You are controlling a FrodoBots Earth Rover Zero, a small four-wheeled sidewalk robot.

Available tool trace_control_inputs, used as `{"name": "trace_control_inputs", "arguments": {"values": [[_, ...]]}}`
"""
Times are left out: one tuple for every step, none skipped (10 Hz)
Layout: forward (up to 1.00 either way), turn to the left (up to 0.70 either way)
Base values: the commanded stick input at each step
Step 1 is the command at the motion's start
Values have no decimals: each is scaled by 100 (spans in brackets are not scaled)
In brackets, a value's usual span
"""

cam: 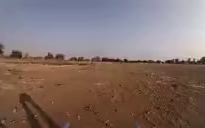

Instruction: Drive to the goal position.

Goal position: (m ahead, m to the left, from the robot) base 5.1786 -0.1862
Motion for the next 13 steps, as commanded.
{"name": "trace_control_inputs", "arguments": {"values": [[70,0],[70,0],[70,0],[70,0],[70,0],[70,0],[70,0],[70,0],[70,0],[70,0],[70,0],[70,0],[70,0]]}}
